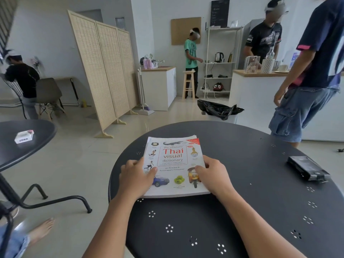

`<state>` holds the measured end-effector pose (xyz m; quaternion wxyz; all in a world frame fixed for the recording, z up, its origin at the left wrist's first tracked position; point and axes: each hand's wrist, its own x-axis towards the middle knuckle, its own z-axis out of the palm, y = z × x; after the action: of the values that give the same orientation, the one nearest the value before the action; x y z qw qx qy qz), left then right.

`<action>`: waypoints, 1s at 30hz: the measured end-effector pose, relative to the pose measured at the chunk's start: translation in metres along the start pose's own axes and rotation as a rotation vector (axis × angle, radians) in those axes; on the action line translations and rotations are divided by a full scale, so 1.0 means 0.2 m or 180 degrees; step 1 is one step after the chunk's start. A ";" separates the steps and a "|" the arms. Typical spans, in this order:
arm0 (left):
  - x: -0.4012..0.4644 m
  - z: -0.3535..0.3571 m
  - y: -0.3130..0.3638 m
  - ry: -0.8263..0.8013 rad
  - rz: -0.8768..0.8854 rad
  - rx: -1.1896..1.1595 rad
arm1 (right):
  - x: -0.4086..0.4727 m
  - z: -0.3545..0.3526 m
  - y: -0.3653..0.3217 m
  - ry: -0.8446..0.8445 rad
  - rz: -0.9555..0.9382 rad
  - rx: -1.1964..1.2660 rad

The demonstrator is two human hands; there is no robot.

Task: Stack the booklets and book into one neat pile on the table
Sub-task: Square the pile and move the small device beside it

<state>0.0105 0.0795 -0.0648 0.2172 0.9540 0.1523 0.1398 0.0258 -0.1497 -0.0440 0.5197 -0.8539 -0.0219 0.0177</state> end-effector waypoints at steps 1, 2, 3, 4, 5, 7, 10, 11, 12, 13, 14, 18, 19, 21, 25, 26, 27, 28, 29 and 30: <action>-0.01 0.00 0.00 0.0042 -0.0025 -0.0002 | 0.00 0.00 0.00 0.0005 0.0001 -0.0023; -0.01 0.00 0.00 0.0050 -0.0034 0.0002 | 0.01 0.00 0.00 -0.0007 0.0018 -0.0001; -0.01 0.00 0.01 0.0020 -0.0033 0.0039 | 0.01 0.01 0.00 -0.0031 0.0048 0.0033; -0.01 0.00 0.00 -0.0024 -0.0029 0.0069 | 0.01 0.01 0.00 -0.0059 0.0061 0.0025; 0.00 0.00 0.00 -0.0071 -0.0019 0.0086 | 0.01 0.02 0.01 -0.0088 0.0042 -0.0046; 0.00 -0.01 0.01 -0.0122 -0.0009 0.0073 | 0.02 0.04 0.01 -0.0125 -0.0009 -0.0228; 0.00 -0.02 0.01 -0.0156 0.0026 0.0050 | 0.03 0.05 0.02 -0.0128 -0.0082 -0.0324; 0.00 -0.03 0.01 -0.0188 0.0041 0.0062 | 0.03 0.05 0.02 -0.0136 -0.0082 -0.0362; 0.00 -0.03 0.01 -0.0223 0.0061 0.0087 | 0.03 0.05 0.03 -0.0142 -0.0069 -0.0419; 0.00 -0.03 0.02 -0.0262 0.0077 0.0107 | 0.04 0.06 0.03 -0.0143 -0.0058 -0.0488; 0.00 -0.03 0.02 -0.0295 0.0084 0.0112 | 0.04 0.06 0.04 -0.0149 -0.0052 -0.0569; 0.01 -0.02 0.01 -0.0405 0.0080 0.0124 | 0.05 0.09 0.06 -0.0129 -0.0182 -0.0760; 0.02 -0.02 0.01 -0.0442 0.0078 0.0152 | 0.05 0.09 0.07 -0.0117 -0.0211 -0.0764; 0.02 -0.03 0.02 -0.0532 0.0074 0.0275 | 0.05 0.09 0.07 -0.0107 -0.0250 -0.0754; 0.02 -0.04 0.09 -0.0305 0.0377 0.0554 | 0.05 0.08 0.06 -0.0110 -0.0199 -0.0807; 0.02 -0.03 0.12 -0.0216 0.0518 0.0580 | 0.04 0.07 0.05 -0.0079 -0.0189 -0.0803; 0.02 -0.01 0.16 -0.0183 0.0662 0.0590 | 0.04 0.06 0.05 -0.0031 -0.0209 -0.0801; 0.02 0.01 0.20 -0.0224 0.0789 0.0596 | 0.04 0.04 0.05 0.0028 -0.0258 -0.0808; 0.02 0.03 0.23 -0.0299 0.0900 0.0609 | 0.04 0.03 0.05 0.0094 -0.0333 -0.0852; 0.02 0.06 0.27 -0.0374 0.0990 0.0633 | 0.03 0.01 0.05 0.0172 -0.0434 -0.0913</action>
<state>0.0301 0.0301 -0.0491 0.1061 0.9893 0.0032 0.0999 0.0325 -0.1514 -0.0537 0.3928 -0.9160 -0.0681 -0.0438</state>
